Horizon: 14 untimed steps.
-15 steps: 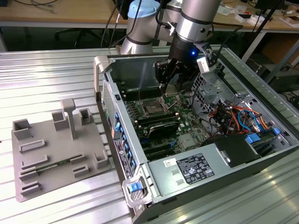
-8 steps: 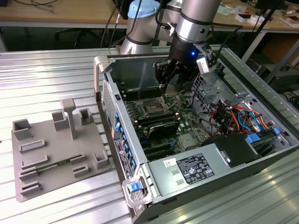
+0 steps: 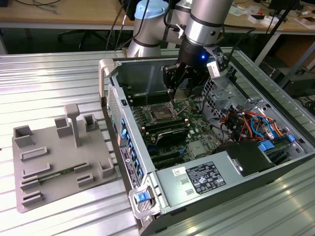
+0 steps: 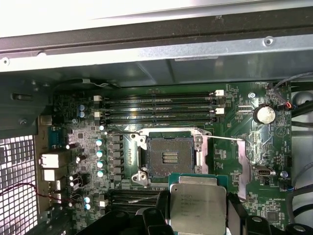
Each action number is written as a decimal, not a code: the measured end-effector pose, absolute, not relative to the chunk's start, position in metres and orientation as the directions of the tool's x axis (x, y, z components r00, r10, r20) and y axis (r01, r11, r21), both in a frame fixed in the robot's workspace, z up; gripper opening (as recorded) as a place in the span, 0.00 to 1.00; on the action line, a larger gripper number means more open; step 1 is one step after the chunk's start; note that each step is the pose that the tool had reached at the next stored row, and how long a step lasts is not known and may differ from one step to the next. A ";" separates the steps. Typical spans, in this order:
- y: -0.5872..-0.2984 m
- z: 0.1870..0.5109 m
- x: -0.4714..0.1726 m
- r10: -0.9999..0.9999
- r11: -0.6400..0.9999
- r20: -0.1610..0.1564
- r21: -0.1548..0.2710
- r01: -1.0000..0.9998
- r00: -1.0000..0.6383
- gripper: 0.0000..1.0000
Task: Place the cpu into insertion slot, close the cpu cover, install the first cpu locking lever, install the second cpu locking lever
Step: 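Place the cpu into insertion slot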
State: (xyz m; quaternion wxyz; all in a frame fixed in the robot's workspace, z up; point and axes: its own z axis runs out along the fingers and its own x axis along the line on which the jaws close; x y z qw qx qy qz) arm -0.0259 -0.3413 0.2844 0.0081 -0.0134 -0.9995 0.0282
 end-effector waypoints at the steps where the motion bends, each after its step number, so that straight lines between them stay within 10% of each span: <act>1: -0.341 0.284 -0.026 0.027 0.998 0.016 -0.057 0.026 -1.000 0.55; 14: -0.341 0.280 -0.026 0.027 0.998 0.015 -0.058 0.026 -1.000 0.55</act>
